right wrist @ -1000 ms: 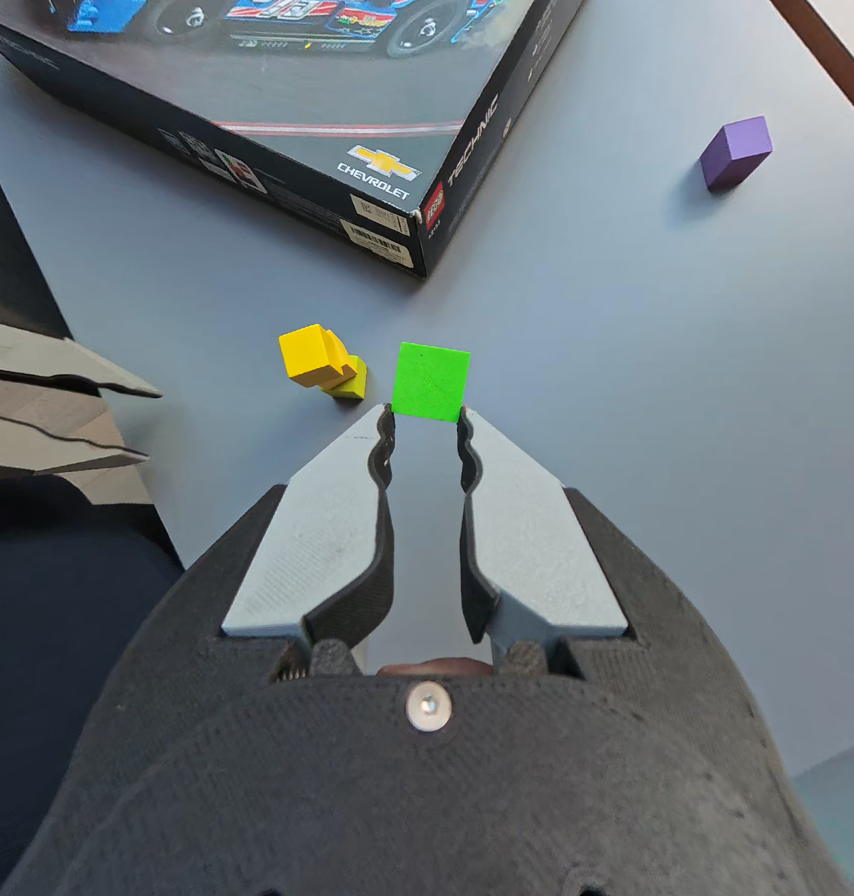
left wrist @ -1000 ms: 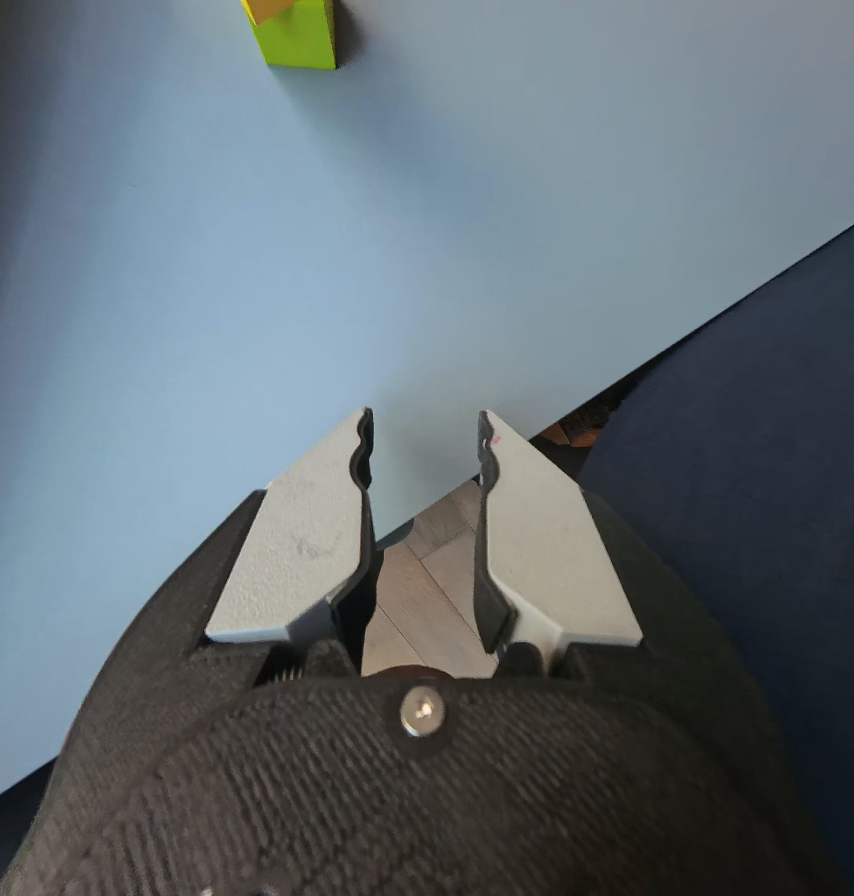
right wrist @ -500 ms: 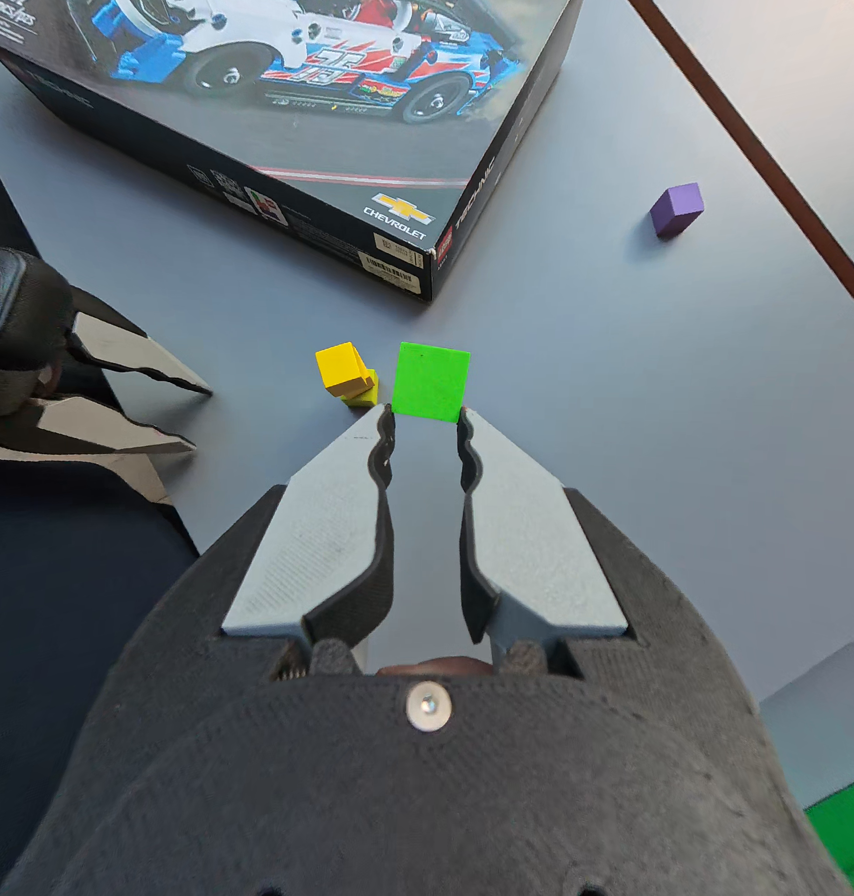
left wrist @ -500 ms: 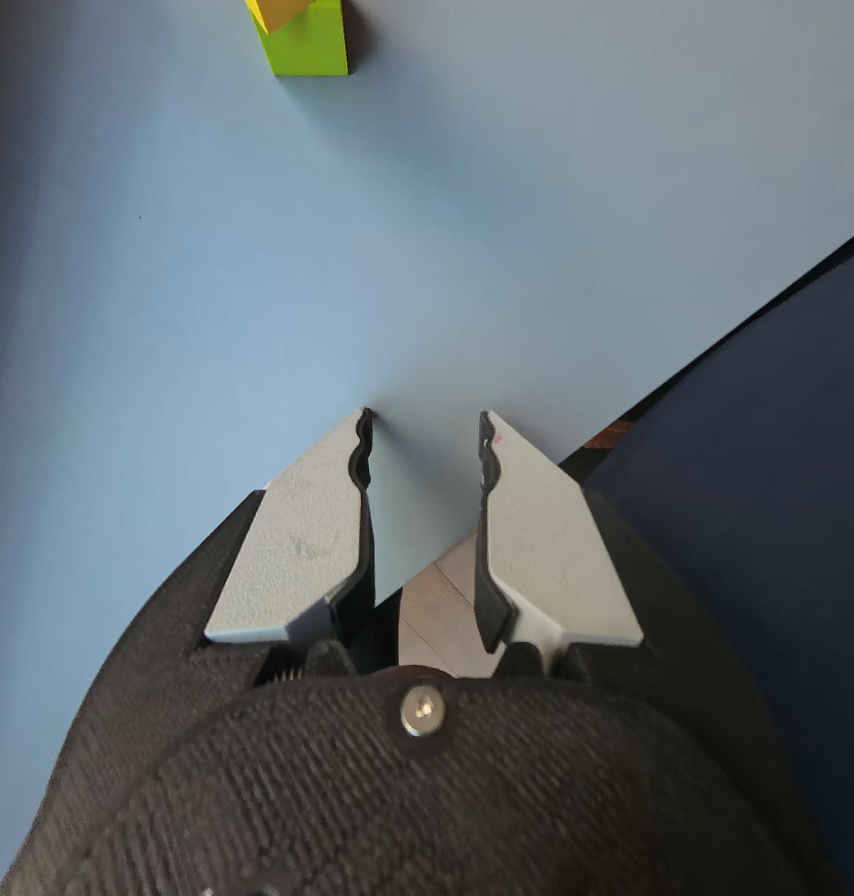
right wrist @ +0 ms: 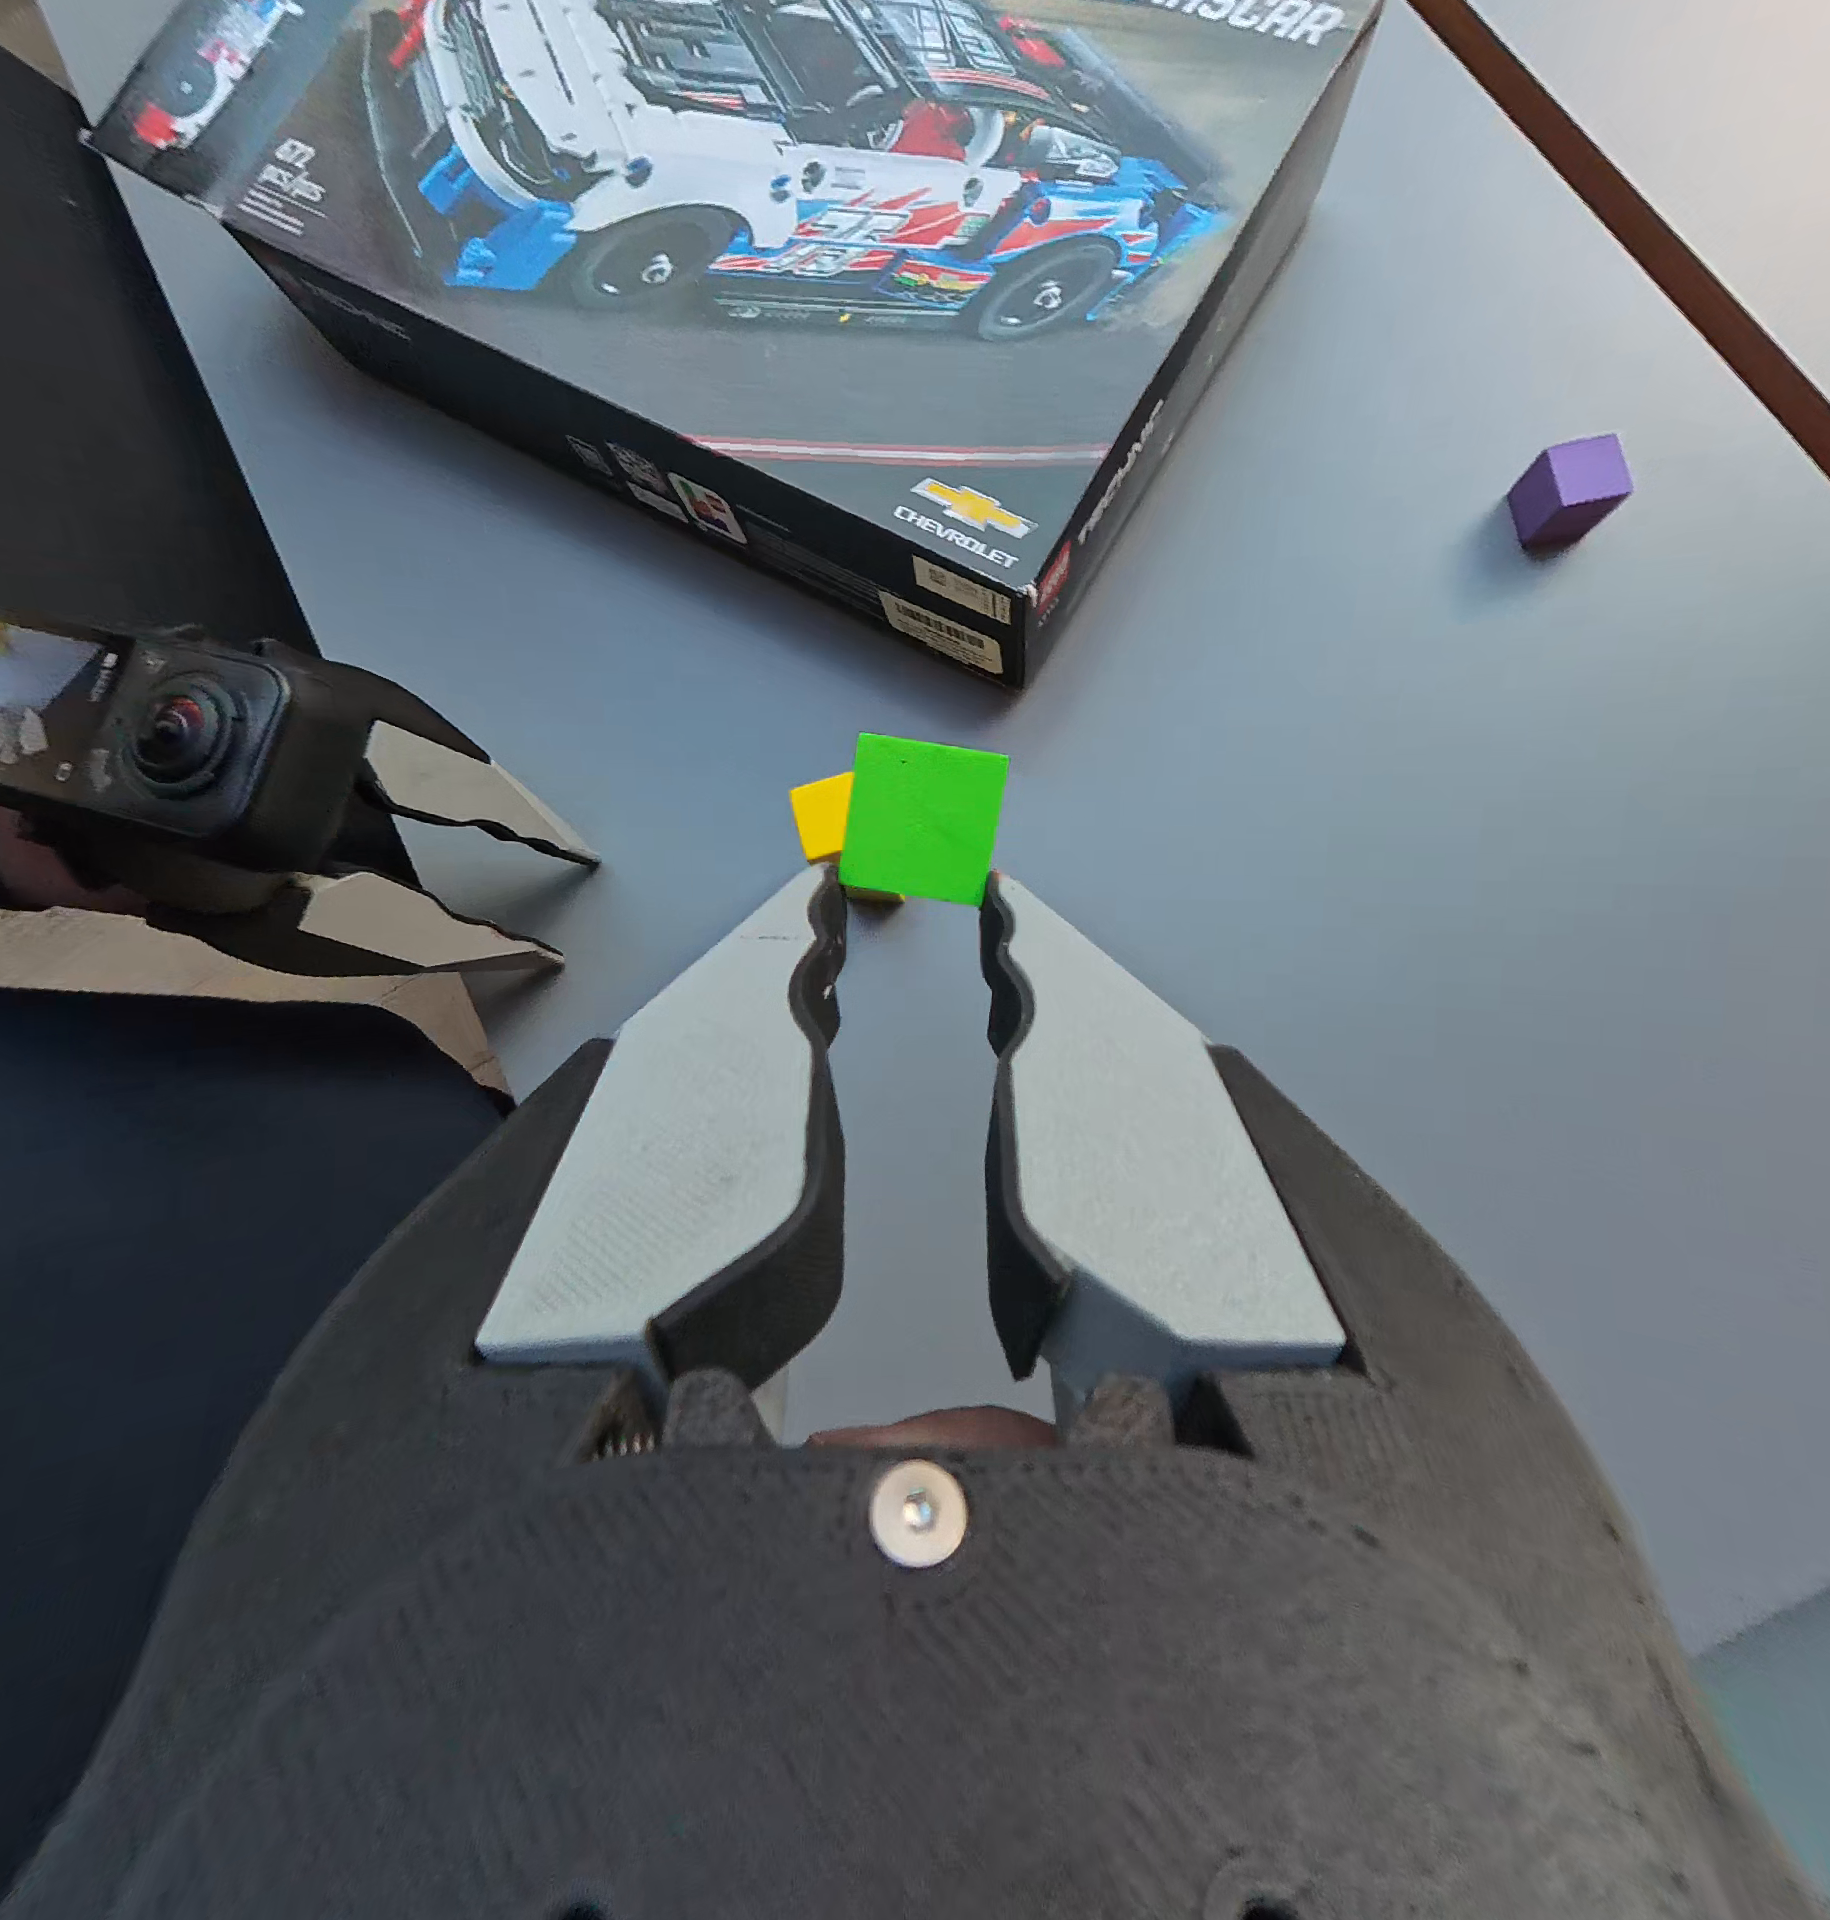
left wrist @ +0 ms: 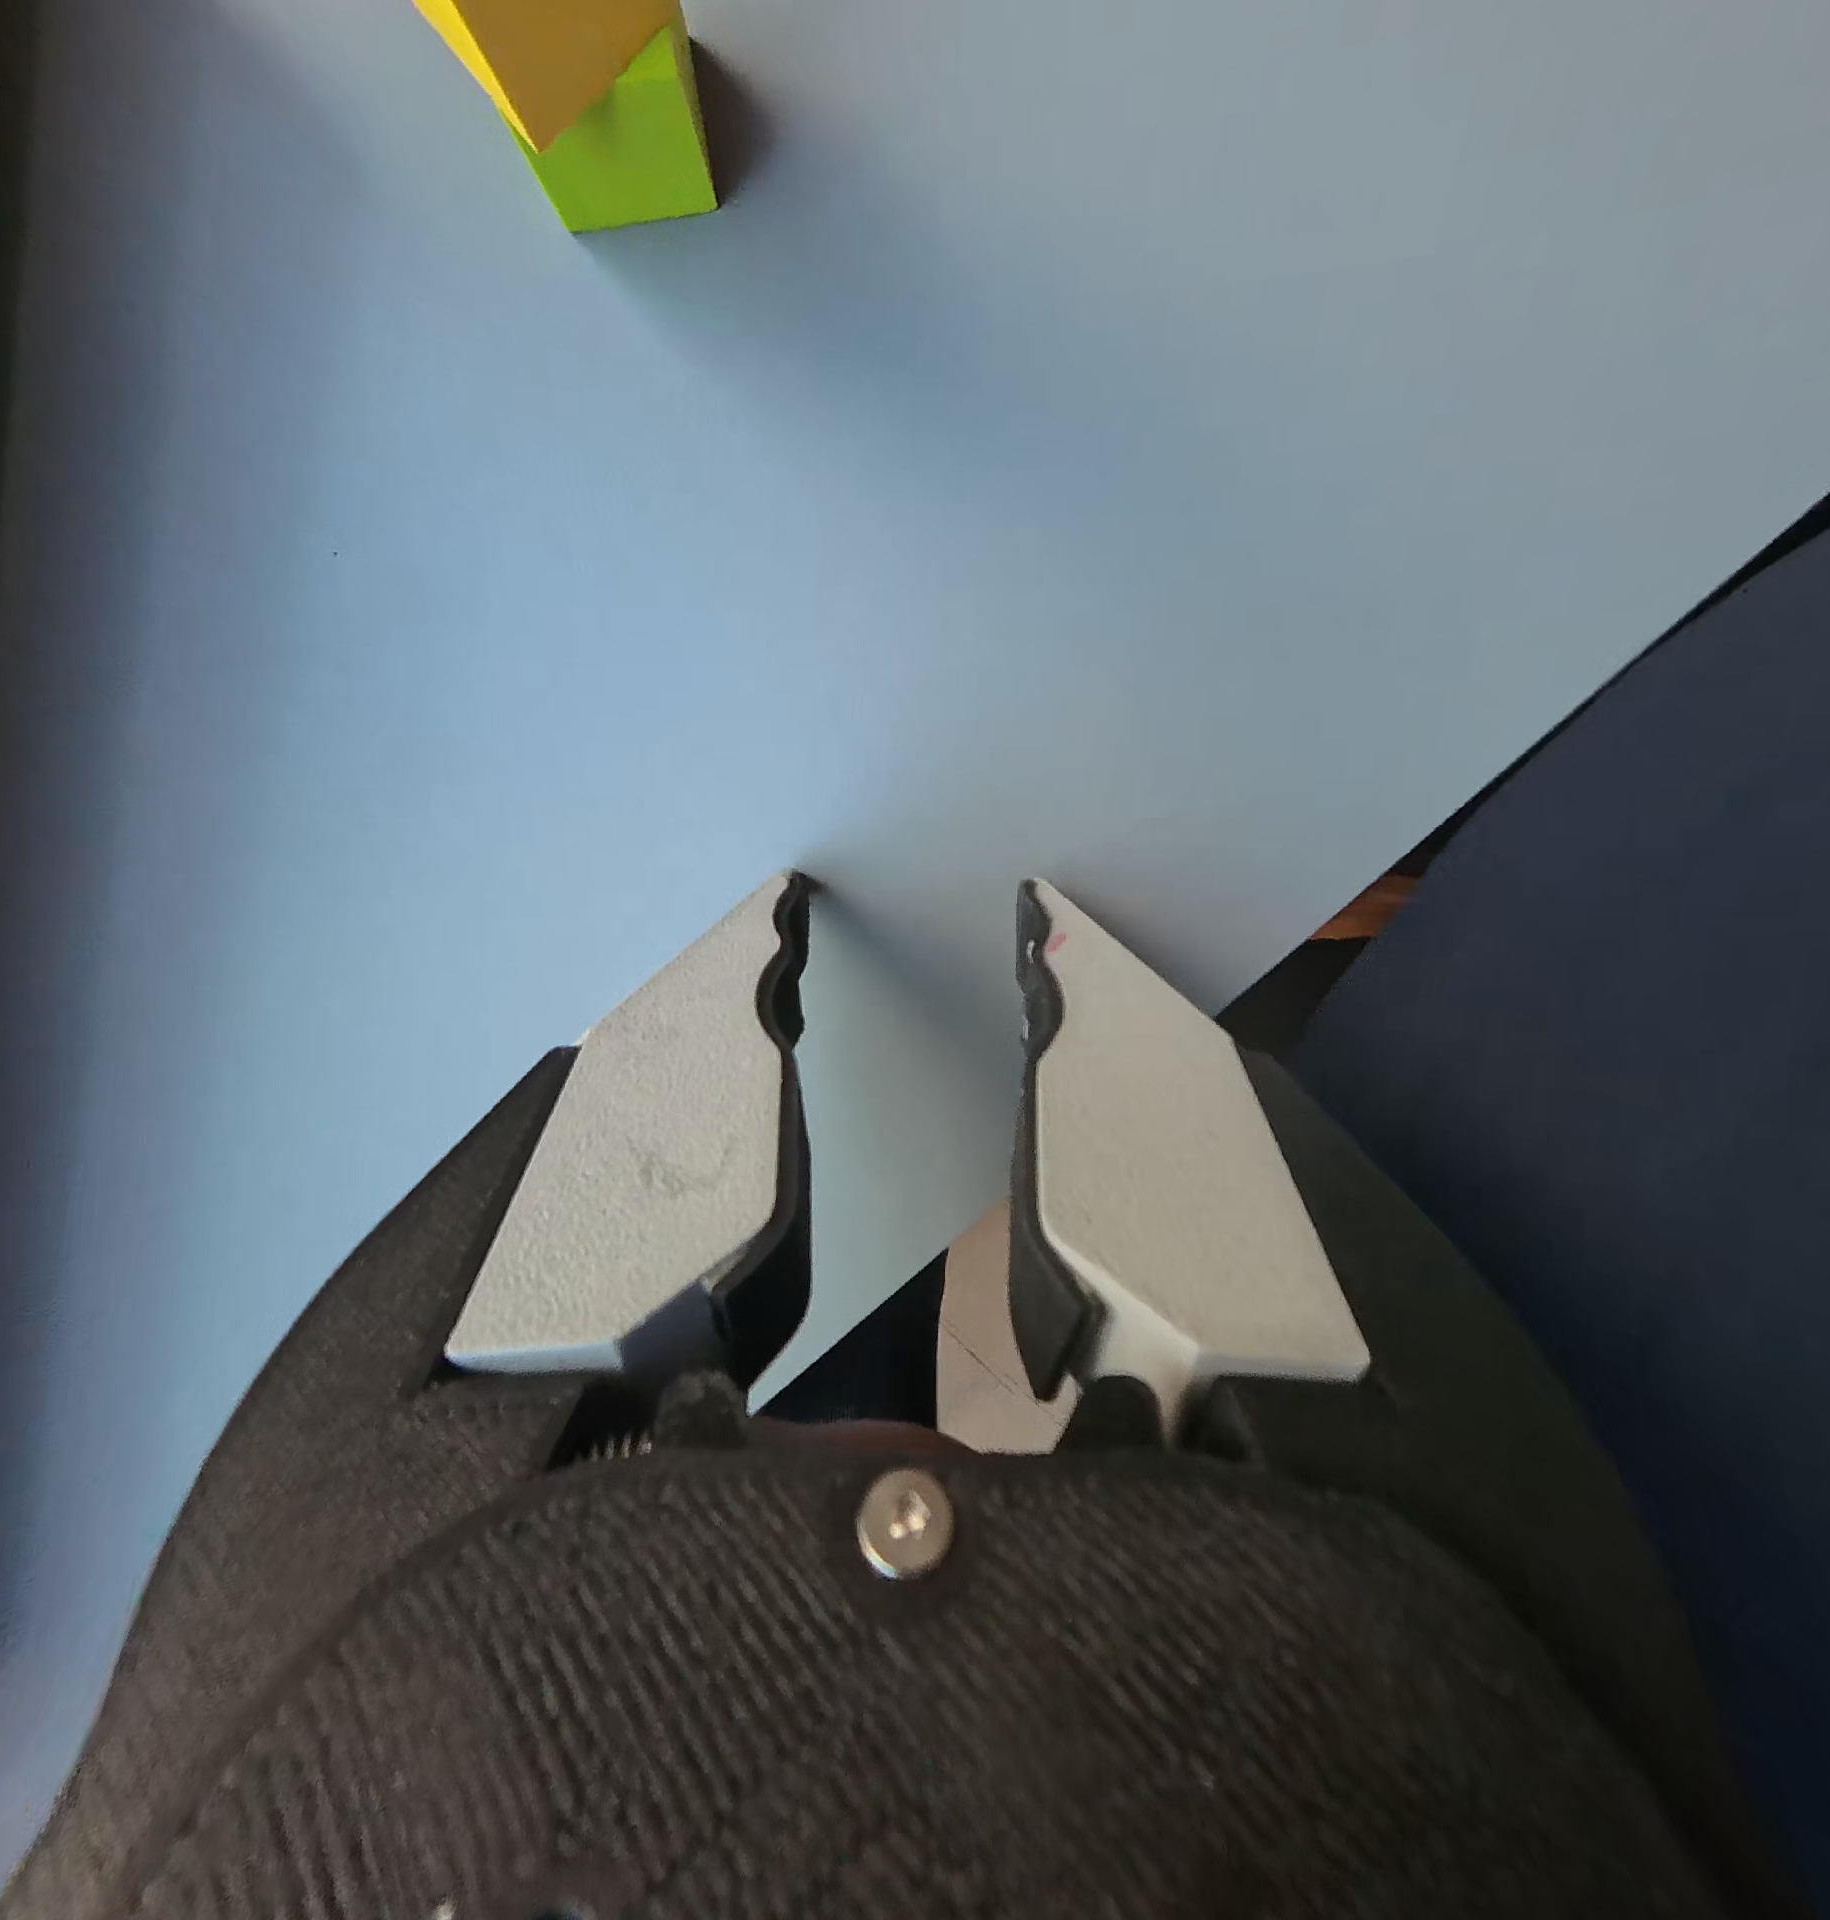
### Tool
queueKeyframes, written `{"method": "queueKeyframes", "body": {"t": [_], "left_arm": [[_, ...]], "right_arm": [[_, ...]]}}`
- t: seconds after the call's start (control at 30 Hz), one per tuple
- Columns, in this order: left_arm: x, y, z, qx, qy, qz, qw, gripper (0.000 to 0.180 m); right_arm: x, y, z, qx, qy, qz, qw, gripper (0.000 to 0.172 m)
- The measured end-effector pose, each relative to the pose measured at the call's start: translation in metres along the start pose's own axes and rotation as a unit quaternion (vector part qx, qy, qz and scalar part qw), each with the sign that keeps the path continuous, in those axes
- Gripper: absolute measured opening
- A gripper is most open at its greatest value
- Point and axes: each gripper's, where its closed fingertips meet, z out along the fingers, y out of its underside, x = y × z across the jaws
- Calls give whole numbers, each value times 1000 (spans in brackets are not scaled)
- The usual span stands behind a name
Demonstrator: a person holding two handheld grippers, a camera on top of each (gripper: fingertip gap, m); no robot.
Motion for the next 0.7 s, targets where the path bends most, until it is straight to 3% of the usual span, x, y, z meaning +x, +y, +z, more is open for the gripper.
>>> {"method": "queueKeyframes", "body": {"t": [0.27, 0.7], "left_arm": [[-1, -1, 0, 10, -14, -21, 1000, 37], [-1, -2, 1, 25, -23, -40, 999, 37]], "right_arm": [[-41, 3, 29, -41, -64, -63, 995, 23], [-28, 37, 94, -151, -23, -125, 980, 23]]}}
